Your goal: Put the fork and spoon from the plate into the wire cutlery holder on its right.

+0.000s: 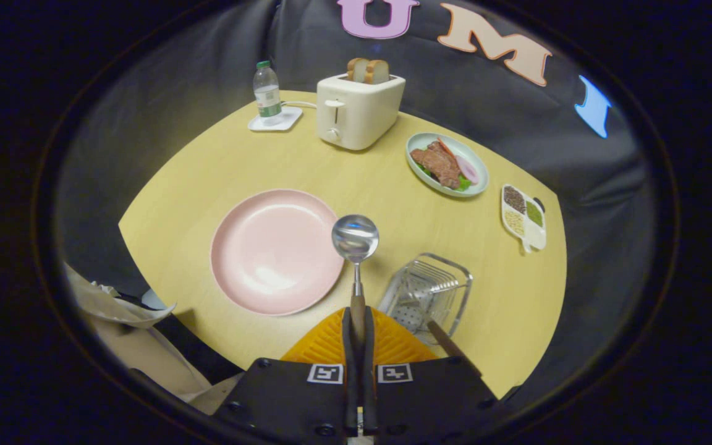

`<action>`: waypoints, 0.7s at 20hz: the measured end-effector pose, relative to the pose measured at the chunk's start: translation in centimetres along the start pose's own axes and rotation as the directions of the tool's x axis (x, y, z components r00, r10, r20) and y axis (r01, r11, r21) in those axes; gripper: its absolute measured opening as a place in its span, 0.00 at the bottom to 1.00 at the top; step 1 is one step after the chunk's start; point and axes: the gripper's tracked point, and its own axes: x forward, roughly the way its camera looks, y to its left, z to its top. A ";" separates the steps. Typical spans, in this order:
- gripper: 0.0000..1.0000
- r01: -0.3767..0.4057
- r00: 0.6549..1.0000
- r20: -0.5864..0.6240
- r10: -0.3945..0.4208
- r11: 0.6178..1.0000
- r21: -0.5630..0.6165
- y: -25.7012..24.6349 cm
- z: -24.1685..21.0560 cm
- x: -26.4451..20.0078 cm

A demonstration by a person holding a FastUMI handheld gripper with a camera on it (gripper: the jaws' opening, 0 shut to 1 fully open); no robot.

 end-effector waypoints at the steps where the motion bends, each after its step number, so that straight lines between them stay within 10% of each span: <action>1: 0.06 0.007 1.000 -0.015 -0.007 1.000 -0.006 -1.0 -0.4 -0.4; 14: 0.06 -0.013 0.969 -0.247 -0.030 0.985 -0.171 -7.4 -2.8 -2.0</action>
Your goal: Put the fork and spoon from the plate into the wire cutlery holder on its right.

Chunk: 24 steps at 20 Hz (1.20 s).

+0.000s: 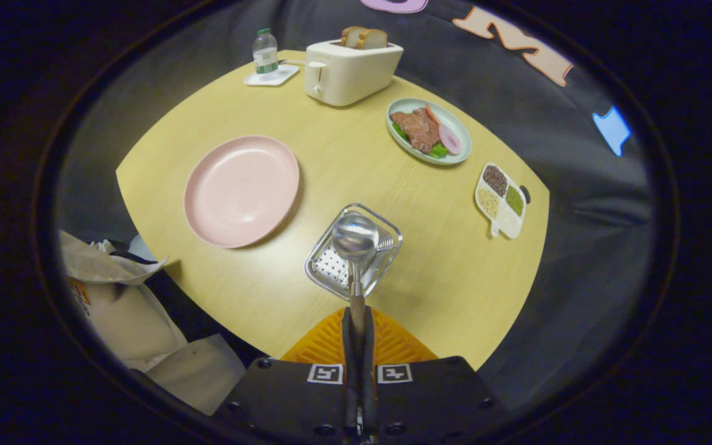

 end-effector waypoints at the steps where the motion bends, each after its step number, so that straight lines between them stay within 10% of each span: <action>1: 0.06 -0.007 1.000 -0.015 0.007 1.000 -0.003 -0.1 0.1 0.1; 13: 0.22 -0.057 0.997 -0.051 0.057 0.998 -0.005 0.6 2.0 1.5; 15: 0.49 -0.054 0.998 -0.012 0.054 0.998 0.018 0.6 2.5 1.0; 24: 1.00 -0.069 0.961 0.277 0.008 0.976 0.209 3.8 4.7 -2.2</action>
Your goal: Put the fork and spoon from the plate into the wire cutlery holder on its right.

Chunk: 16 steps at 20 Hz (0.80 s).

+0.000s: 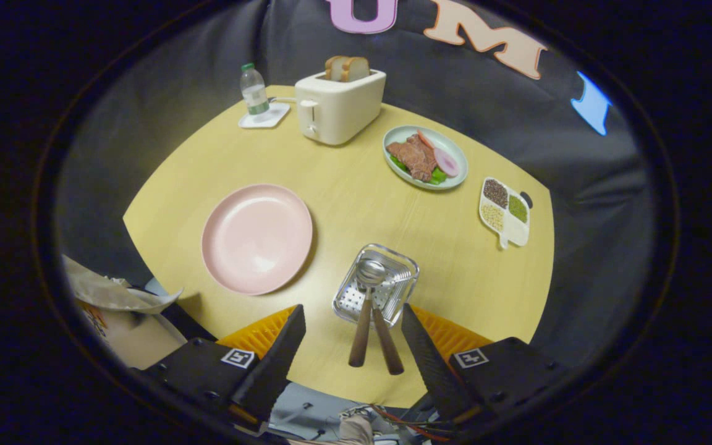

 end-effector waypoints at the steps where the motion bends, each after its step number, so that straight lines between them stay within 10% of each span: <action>1: 1.00 0.000 0.999 0.052 -0.002 0.999 0.034 0.6 0.5 -0.4; 7: 1.00 0.036 0.930 0.355 -0.097 0.984 0.175 3.0 3.4 -4.0; 16: 0.99 0.095 0.723 0.626 -0.293 0.939 0.330 5.7 6.9 -8.0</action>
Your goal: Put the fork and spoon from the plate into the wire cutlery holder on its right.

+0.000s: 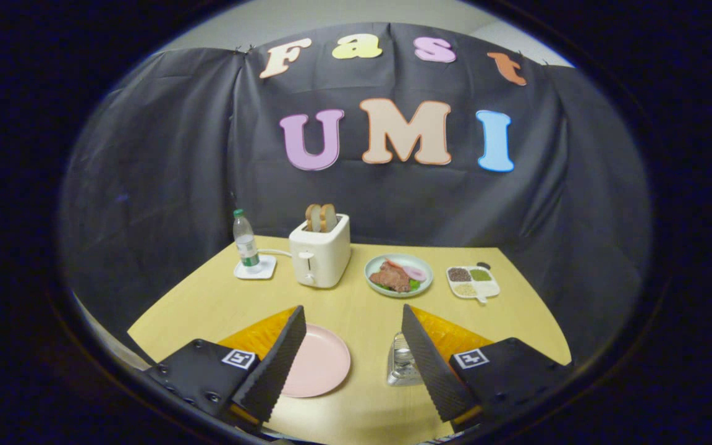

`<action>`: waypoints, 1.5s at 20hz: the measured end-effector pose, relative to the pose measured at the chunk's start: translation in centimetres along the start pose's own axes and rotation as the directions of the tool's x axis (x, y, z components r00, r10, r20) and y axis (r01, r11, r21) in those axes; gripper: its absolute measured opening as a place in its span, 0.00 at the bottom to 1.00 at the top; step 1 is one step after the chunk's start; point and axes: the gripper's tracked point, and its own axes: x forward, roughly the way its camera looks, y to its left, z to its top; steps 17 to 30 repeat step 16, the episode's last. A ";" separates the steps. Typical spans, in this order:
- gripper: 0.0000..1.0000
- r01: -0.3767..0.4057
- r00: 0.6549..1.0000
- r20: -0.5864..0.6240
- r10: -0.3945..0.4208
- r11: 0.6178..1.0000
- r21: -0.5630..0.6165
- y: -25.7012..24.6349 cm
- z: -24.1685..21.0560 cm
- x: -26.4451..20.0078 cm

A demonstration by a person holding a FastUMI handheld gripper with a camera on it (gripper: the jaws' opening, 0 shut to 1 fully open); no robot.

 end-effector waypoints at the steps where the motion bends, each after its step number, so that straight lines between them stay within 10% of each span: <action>1: 0.99 0.008 0.999 0.031 -0.008 1.000 0.008 0.5 0.3 -0.2; 10: 0.99 0.085 0.966 0.240 -0.095 0.995 0.051 1.5 3.7 -0.4; 30: 0.99 0.086 0.962 0.257 -0.095 0.995 0.048 1.1 3.7 -0.1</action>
